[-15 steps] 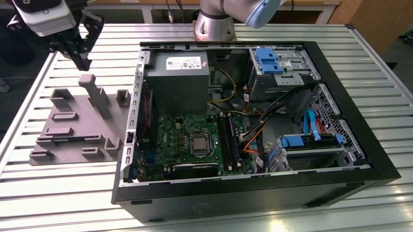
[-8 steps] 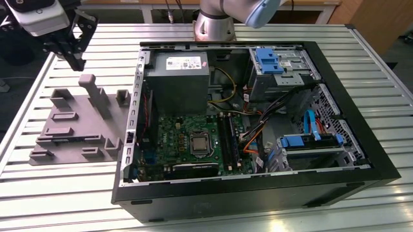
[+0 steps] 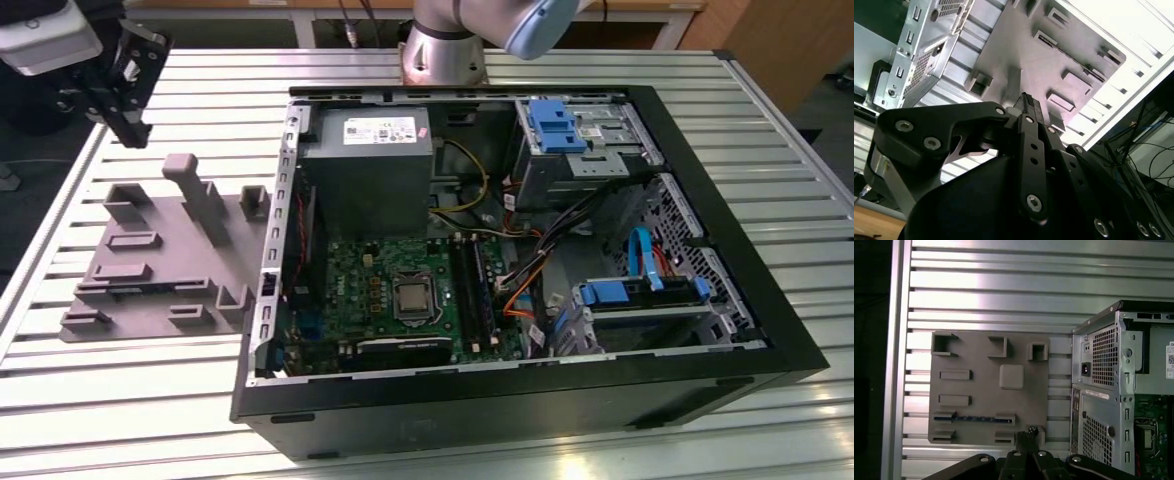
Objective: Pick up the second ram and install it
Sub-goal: 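Reach for the second ram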
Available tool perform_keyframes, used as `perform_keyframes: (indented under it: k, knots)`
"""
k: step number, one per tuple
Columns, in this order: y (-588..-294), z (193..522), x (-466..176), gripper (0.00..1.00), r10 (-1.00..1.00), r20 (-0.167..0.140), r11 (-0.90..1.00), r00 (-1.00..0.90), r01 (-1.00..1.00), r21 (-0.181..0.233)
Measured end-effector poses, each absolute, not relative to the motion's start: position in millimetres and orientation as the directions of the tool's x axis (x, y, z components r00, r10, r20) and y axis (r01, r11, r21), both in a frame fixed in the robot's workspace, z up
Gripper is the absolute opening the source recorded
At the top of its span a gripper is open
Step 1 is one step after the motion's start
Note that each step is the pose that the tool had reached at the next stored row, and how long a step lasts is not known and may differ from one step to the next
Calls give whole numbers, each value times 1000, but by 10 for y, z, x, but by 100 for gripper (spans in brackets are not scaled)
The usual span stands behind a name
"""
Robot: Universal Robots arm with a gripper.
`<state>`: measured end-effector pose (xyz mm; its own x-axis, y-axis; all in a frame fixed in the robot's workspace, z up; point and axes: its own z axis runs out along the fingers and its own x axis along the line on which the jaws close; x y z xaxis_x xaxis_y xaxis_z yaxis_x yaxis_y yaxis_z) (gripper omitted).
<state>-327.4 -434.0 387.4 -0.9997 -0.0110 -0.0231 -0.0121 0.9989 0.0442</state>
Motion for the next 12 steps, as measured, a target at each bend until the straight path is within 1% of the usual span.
perform_keyframes:
  k: [12]
  knots:
    - [-4465, 3865, -3518, 11, -17, -23, 999, -1000, -18, 44]
